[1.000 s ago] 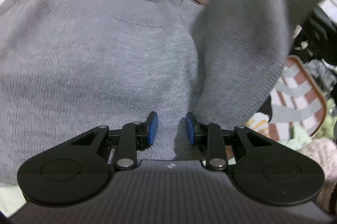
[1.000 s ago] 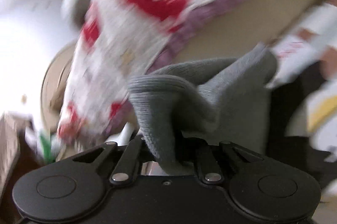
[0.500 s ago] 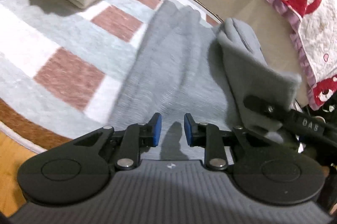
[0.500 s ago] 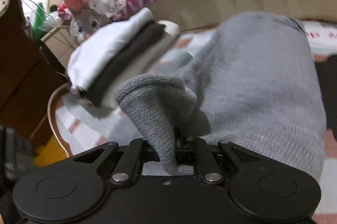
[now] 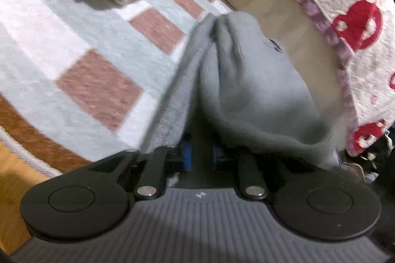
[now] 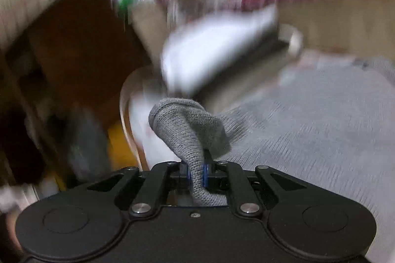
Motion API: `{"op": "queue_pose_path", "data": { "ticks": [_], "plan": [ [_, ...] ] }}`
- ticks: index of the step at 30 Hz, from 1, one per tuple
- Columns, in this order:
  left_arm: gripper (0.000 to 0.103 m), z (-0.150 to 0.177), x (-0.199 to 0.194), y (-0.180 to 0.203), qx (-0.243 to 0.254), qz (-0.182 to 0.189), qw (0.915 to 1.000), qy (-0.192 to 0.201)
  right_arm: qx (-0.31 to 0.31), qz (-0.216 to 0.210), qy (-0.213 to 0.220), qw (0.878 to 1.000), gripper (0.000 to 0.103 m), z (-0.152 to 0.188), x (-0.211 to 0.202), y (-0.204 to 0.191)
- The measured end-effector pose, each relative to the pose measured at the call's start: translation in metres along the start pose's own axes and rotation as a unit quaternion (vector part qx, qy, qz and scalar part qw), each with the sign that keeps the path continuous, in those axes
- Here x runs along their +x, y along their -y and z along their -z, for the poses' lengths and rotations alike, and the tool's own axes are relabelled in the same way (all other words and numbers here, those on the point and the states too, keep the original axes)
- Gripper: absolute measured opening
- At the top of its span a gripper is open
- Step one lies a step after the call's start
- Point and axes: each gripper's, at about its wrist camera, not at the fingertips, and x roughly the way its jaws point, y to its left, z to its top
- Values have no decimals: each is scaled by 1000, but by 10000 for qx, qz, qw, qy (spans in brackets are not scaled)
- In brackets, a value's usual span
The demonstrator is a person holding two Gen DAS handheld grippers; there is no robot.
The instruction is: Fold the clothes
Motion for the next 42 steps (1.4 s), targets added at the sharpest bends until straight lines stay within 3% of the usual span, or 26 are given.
{"op": "queue_pose_path", "data": {
  "ticks": [2, 4, 8, 10, 14, 17, 19, 21, 25, 28, 29, 31, 32, 33, 39, 42],
  "plan": [
    [11, -1, -4, -2, -58, 23, 10000, 51, 144, 199, -201, 9995, 12, 19, 15, 2],
    [12, -2, -7, -5, -117, 46, 9999, 103, 678, 36, -18, 9977, 12, 21, 7, 13],
    [15, -5, -18, -11, -340, 160, 9990, 246, 298, 168, 5, 9994, 12, 11, -2, 4],
    [18, -8, -29, -15, -580, 296, 9974, 321, 493, 81, 100, 9987, 12, 9, -3, 6],
    [33, -12, -50, -15, -757, 514, 9950, 391, 828, -5, 216, 9963, 12, 5, 2, 11],
    [36, -12, -64, -18, -1146, 754, 9883, 666, 745, 3, 162, 9971, 13, 0, 12, 6],
    [36, -12, -64, -16, -1185, 900, 9870, 616, 665, -42, 155, 9977, 13, -4, 14, 1],
    [38, -11, -61, -9, -1030, 808, 9899, 549, 451, -103, 159, 9988, 13, -9, 11, -10],
    [39, -9, -56, 1, -556, 433, 9962, 520, 202, 378, -348, 9985, 13, -2, 39, -6],
    [39, -7, -53, 12, -129, 379, 9979, 517, 308, 204, -230, 9991, 13, 4, 41, -7],
    [40, -6, -52, 15, 51, 346, 9981, 504, 290, 213, -231, 9991, 15, 5, 39, -9],
    [38, -2, -38, 18, 350, -214, 9988, 260, 262, 232, -239, 9991, 26, 4, 36, -11],
    [26, 0, -32, 20, 496, -509, 9974, 130, 256, 148, -280, 9992, 39, 4, 31, -13],
    [10, 3, -26, 19, 588, -740, 9955, 26, 253, 27, -334, 9991, 46, 4, 25, -14],
    [8, 7, -24, 22, 943, -906, 9913, 111, 419, -253, -421, 9979, 44, 14, -49, -8],
    [8, 8, -24, 23, 997, -976, 9901, 117, 945, 250, 84, 9952, 49, 15, -101, 22]
  ]
}}
